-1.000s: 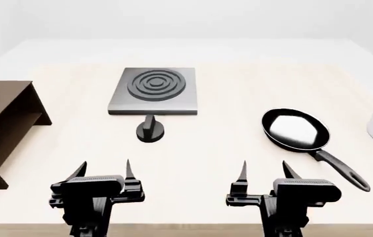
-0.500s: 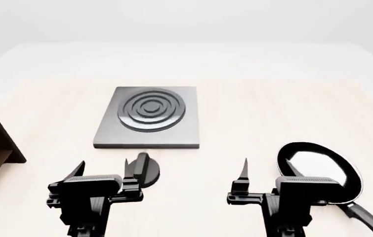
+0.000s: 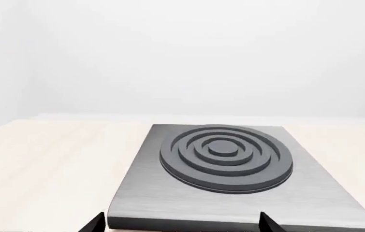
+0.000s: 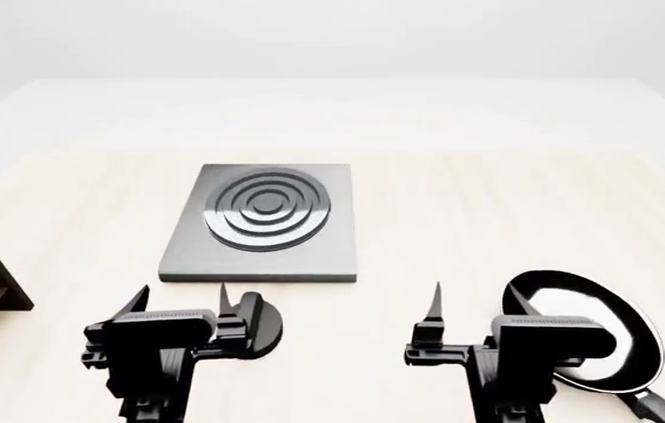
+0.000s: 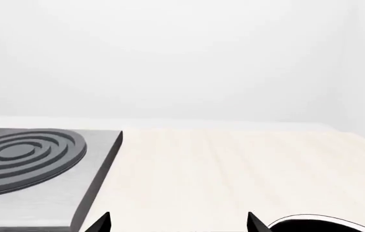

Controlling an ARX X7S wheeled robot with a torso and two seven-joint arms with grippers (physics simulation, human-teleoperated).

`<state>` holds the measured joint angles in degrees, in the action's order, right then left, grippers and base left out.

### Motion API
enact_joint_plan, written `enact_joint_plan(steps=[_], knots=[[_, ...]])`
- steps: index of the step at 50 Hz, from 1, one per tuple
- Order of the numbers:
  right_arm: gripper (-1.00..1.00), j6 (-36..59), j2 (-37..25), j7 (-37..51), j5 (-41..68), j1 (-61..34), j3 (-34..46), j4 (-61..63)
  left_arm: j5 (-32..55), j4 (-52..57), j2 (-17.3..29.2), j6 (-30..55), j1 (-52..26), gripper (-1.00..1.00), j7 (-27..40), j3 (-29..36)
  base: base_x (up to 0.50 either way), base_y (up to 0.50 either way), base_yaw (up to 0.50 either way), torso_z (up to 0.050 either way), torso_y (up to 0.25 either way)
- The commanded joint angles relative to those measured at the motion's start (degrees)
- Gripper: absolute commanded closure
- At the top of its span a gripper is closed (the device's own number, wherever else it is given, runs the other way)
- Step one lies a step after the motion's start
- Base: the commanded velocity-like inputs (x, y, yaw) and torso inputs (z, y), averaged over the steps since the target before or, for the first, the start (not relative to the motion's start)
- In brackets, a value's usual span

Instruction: Turn on the stove and put the frying pan on it.

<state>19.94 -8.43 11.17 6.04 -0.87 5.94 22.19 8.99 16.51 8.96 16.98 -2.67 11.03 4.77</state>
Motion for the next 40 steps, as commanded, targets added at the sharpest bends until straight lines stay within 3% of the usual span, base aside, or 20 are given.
enact_joint_plan(steps=[1, 24, 40], knots=[[-1.0, -0.36, -0.59, 0.43, 0.07, 0.09, 0.82, -0.5, -0.07, -3.85, 0.83, -1.88, -1.01, -1.0, 0.64, -0.69, 0.0, 0.0, 0.0, 0.0, 0.0], [-1.0, -0.5, -1.25, 1.14, 0.59, -0.06, 2.25, -1.52, -3.44, -26.07, 0.52, -14.64, -4.0, -1.0, 0.7, 1.44, 0.0, 0.0, 0.0, 0.0, 0.0], [-1.0, -0.86, -1.77, 1.42, 1.16, -0.28, 2.9, -2.26, -4.76, -31.94, -0.03, -14.38, -6.35, -1.0, 1.17, 3.74, 0.0, 0.0, 0.0, 0.0, 0.0]])
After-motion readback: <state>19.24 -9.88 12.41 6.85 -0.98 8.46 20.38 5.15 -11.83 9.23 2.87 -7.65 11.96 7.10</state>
